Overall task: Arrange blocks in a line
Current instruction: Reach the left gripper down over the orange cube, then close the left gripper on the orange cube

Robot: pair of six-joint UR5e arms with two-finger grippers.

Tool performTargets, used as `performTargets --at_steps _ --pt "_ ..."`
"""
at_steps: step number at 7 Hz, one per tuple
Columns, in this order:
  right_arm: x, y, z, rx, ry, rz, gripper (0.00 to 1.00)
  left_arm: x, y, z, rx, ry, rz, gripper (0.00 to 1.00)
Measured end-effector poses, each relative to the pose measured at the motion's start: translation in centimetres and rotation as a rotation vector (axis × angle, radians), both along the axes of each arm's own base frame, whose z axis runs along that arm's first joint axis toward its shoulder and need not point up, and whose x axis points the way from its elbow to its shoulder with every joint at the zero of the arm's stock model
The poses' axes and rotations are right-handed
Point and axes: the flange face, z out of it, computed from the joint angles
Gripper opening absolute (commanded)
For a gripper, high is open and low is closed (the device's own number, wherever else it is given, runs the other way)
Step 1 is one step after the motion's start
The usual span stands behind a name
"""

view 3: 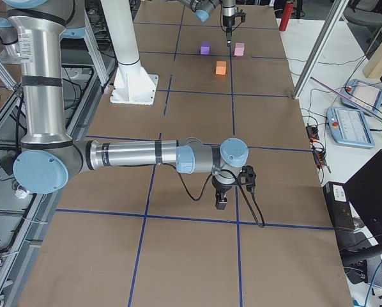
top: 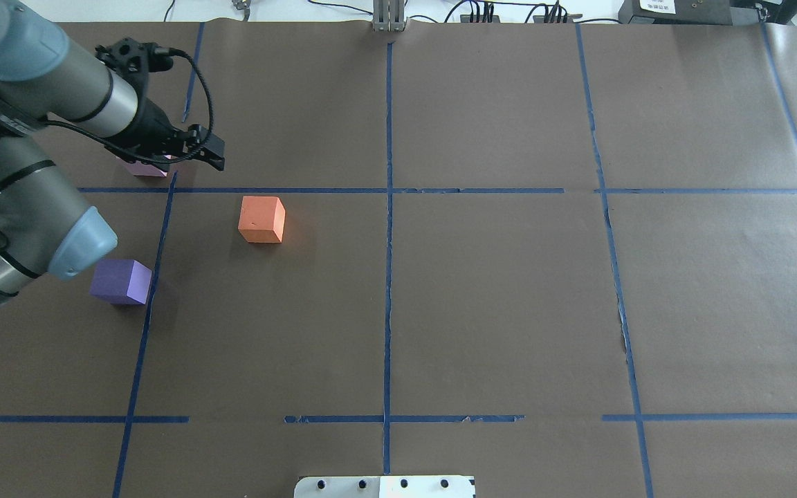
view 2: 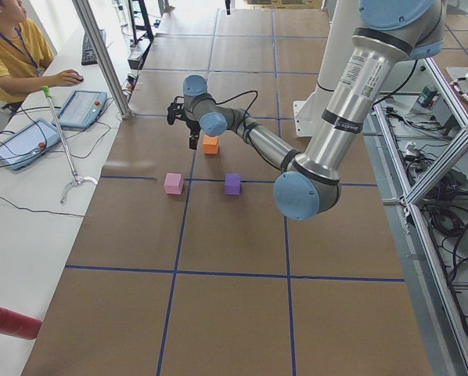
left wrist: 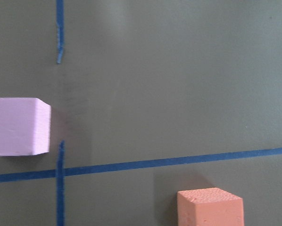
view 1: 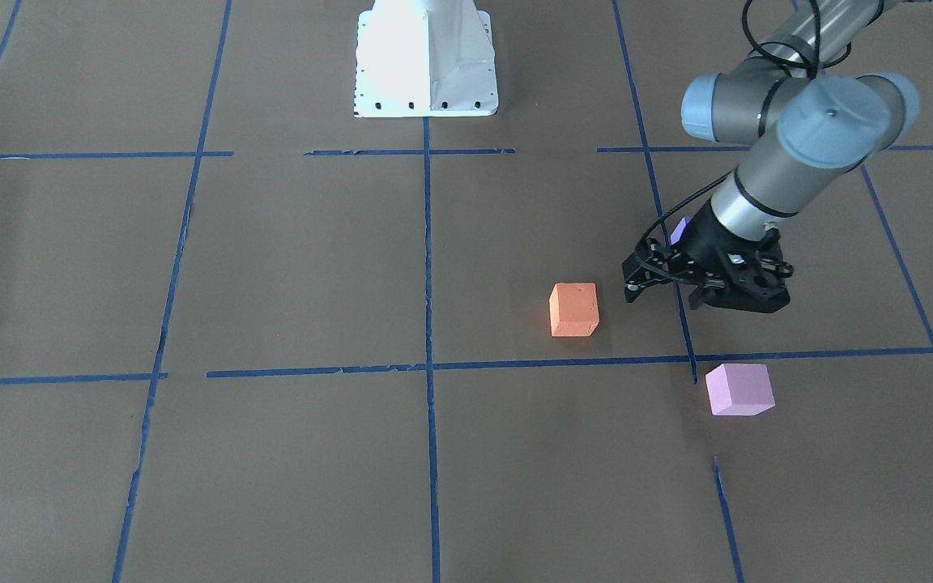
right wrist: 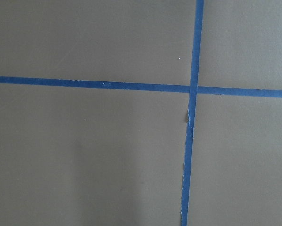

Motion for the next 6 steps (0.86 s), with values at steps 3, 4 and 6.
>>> performTargets --at_steps 3,4,6 --pt "0.0 0.0 -0.1 0.001 0.000 0.000 1.00 7.9 1.3 -0.4 -0.027 -0.058 -0.049 1.00" --pt "0.0 0.0 -0.1 0.001 0.000 0.000 1.00 9.3 1.5 -0.3 -0.039 -0.067 -0.055 1.00" --pt "0.0 0.0 -0.1 0.001 0.000 0.000 1.00 11.4 2.3 0.6 -0.060 -0.086 -0.040 0.73"
